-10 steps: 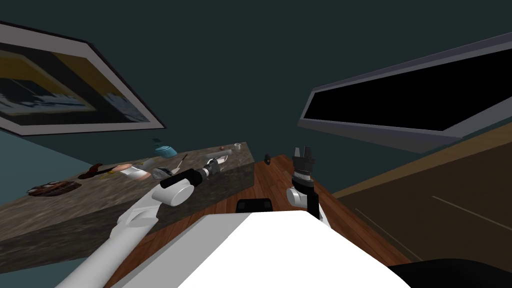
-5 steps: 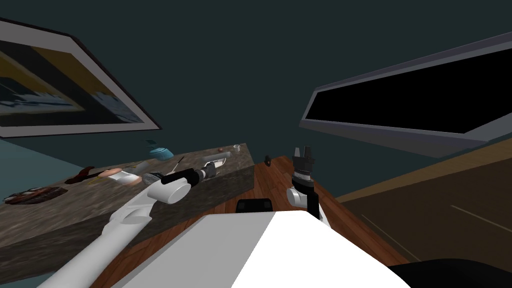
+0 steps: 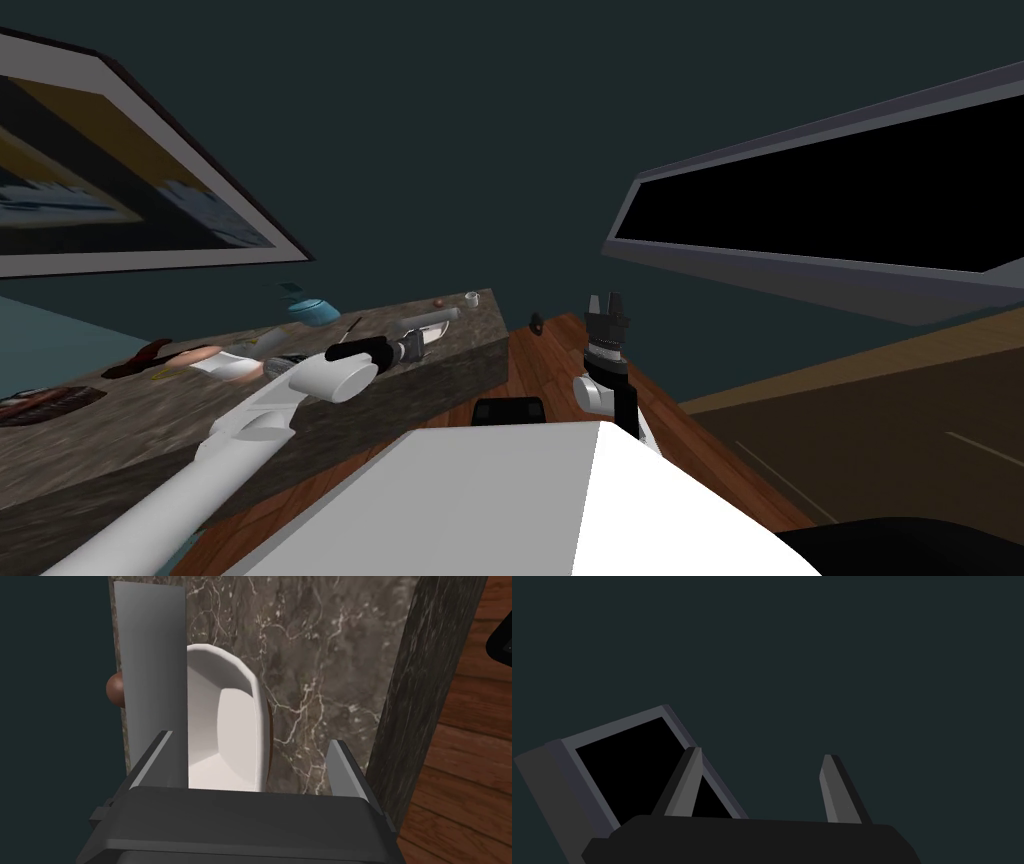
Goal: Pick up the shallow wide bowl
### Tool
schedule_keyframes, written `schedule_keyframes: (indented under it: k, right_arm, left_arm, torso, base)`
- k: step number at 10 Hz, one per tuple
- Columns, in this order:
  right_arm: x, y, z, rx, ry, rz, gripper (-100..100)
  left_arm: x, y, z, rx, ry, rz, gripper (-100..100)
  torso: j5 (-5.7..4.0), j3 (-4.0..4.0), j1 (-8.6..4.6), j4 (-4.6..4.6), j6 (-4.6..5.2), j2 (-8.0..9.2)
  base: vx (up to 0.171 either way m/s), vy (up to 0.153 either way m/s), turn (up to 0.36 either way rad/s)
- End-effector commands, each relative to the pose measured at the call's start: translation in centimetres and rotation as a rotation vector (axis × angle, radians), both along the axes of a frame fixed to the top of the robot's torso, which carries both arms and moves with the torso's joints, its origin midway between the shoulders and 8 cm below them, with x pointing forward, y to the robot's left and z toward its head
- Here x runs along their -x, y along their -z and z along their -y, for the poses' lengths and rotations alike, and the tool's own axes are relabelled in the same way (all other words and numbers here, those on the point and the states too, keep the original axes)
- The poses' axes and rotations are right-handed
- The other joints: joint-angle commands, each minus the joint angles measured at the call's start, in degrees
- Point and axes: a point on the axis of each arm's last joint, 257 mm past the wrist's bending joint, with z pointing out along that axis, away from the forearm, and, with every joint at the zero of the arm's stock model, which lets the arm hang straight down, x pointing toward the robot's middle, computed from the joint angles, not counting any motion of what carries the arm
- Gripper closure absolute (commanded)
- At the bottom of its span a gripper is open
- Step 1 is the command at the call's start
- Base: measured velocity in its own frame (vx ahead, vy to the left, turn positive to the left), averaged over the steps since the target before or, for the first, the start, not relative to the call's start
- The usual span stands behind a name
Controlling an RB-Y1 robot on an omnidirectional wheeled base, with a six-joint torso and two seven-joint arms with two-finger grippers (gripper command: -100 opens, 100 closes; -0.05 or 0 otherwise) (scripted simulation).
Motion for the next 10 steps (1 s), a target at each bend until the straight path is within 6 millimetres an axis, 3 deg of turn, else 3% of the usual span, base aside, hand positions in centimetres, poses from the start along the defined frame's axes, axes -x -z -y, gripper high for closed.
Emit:
schedule_keyframes:
  k: [1,5,6,7,8,10]
  right_arm:
    - [0.0,0.0,0.0,0.000,0.000,0.000,0]
    - [0.0,0.0,0.0,0.000,0.000,0.000,0]
    - [0.0,0.0,0.0,0.000,0.000,0.000,0]
    - [0.0,0.0,0.0,0.000,0.000,0.000,0]
    - [0.0,0.0,0.0,0.000,0.000,0.000,0]
    - [0.0,0.0,0.0,0.000,0.000,0.000,0]
  left_arm:
    - [1.0,0.8,-1.6,-0.010,-0.029,-0.054,-100]
    - [3.1,2.6,-3.8,-0.023,-0.087,-0.166,-100]
    - [2.6,2.2,-3.5,-0.022,-0.077,-0.144,-100]
    - [2.7,2.3,-3.5,-0.022,-0.079,-0.149,0]
    - [2.6,3.0,-3.9,-0.021,-0.087,-0.147,-100]
    - [2.4,3.9,-4.4,-0.021,-0.095,-0.146,-100]
  torso:
    - [0.00,0.00,0.00,0.00,0.00,0.00]
    - [0.00,0.07,-0.04,0.03,0.01,0.12]
    - [0.00,0.08,-0.02,0.03,0.00,0.14]
    - [0.00,0.14,-0.01,0.05,0.01,0.26]
    - [0.00,0.20,0.00,0.08,0.00,0.35]
    - [0.01,0.21,0.00,0.08,0.01,0.36]
  base:
    - [0.100,-0.004,0.018]
    - [0.076,-0.012,0.012]
    - [0.032,-0.004,0.004]
    - [0.006,-0.001,-0.001]
    - [0.012,-0.003,-0.047]
    - [0.016,-0.003,-0.051]
